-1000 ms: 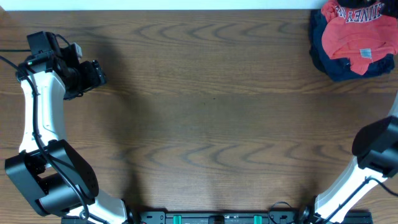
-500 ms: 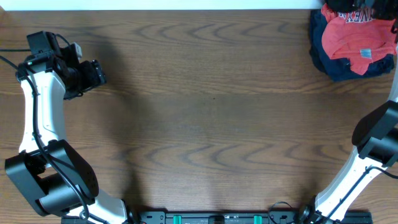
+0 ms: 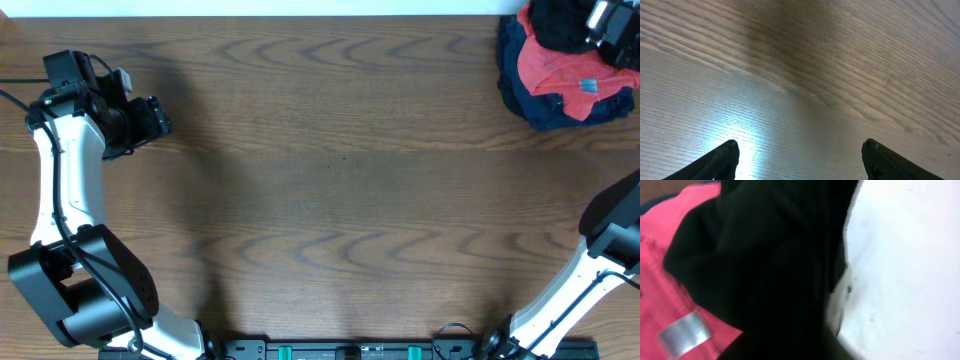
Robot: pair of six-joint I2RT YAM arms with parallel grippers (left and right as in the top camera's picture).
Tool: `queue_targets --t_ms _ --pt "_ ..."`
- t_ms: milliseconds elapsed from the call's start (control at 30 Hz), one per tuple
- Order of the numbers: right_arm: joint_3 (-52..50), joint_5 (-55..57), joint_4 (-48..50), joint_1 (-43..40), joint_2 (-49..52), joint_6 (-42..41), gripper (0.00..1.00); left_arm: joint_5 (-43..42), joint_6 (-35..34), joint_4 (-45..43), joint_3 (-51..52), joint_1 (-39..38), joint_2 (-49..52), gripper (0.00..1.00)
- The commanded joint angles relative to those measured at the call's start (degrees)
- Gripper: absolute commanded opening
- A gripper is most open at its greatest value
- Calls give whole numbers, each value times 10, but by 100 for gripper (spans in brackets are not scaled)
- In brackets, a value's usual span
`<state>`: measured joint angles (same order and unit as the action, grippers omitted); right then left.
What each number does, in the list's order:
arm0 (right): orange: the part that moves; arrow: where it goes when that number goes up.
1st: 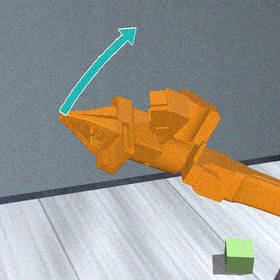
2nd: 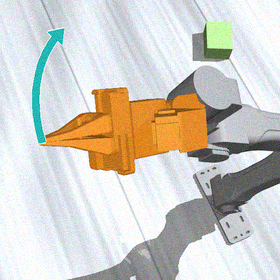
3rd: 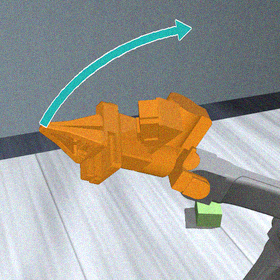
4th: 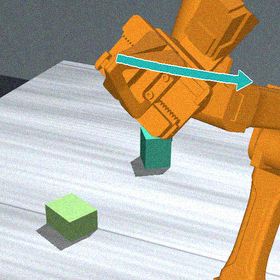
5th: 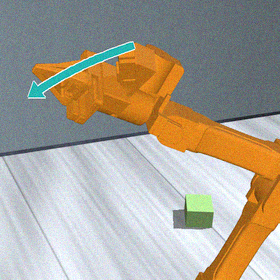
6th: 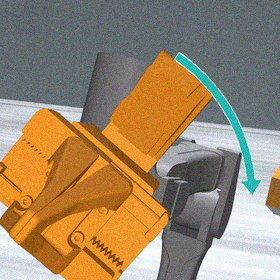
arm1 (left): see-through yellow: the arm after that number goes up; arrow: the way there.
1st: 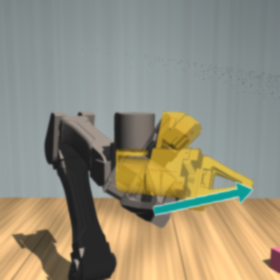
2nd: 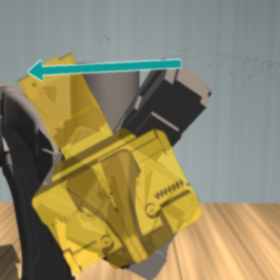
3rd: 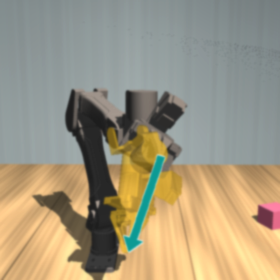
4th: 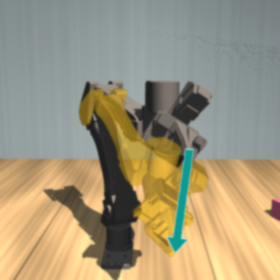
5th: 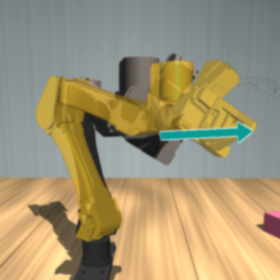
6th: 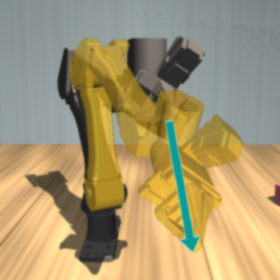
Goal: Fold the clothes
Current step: 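Place the black bundle on top of the stack and release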
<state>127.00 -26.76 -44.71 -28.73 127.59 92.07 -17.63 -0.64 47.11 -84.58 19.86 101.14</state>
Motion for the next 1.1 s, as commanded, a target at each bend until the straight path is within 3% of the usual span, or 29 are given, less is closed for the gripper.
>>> queue_targets --t_ms 0,167,367,467,700,867,933,1067 --pt "7 -7 -10 -9 9 13 99 3 -5 2 1 0 -12 80" --pt "7 -15 -10 -10 9 -22 99 3 -5 4 1 0 -12 80" --pt "7 -71 -19 -9 -4 -131 99 3 -5 4 1 0 -12 80" --pt "7 -115 -33 -8 -22 -233 99 3 -5 4 1 0 -12 80" --pt "7 -168 -113 -8 -80 -579 99 3 -5 4 1 0 -12 80" --pt "7 -213 -150 -6 -90 -612 99 3 -5 4 1 0 -12 80" --pt "7 -202 -133 0 -83 -614 96 3 -5 4 1 0 -12 80" --pt "7 -56 -35 25 -57 -733 95 3 -5 4 1 0 -12 80"
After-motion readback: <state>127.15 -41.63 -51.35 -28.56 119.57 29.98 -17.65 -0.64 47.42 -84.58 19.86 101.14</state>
